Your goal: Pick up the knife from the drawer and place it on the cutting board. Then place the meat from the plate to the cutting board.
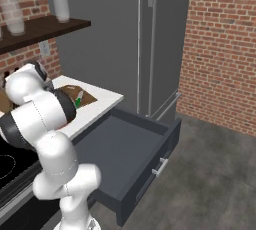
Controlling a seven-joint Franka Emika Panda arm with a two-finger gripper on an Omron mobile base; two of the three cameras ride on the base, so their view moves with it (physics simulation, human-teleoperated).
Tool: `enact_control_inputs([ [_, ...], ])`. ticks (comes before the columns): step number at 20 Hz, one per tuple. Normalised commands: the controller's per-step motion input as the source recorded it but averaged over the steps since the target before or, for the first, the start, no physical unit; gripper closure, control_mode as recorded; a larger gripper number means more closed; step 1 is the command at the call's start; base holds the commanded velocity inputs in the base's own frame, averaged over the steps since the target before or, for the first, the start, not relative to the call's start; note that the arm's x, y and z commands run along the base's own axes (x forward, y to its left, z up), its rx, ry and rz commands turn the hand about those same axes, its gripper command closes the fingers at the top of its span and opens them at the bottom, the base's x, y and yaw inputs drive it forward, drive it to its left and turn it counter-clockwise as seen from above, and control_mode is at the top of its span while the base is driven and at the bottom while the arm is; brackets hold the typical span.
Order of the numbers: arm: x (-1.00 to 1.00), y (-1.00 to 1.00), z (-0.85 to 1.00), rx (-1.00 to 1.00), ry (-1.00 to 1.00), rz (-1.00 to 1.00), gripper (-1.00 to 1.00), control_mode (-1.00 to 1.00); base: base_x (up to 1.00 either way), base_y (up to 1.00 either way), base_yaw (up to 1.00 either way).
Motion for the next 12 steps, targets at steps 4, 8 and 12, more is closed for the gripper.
enact_control_inputs([
  [4,0.51,-0.62,0.69,0.00,0.55,-0.01,-1.00,-1.00,0.00,0.00,0.00],
  [8,0.90,-0.32,0.55,0.00,0.52,0.00,-1.00,-1.00,0.00,0.00,0.00],
  [12,0.96,-0.23,0.71,0.02,0.49,0.00,-1.00,-1.00,0.00,0.00,0.00],
])
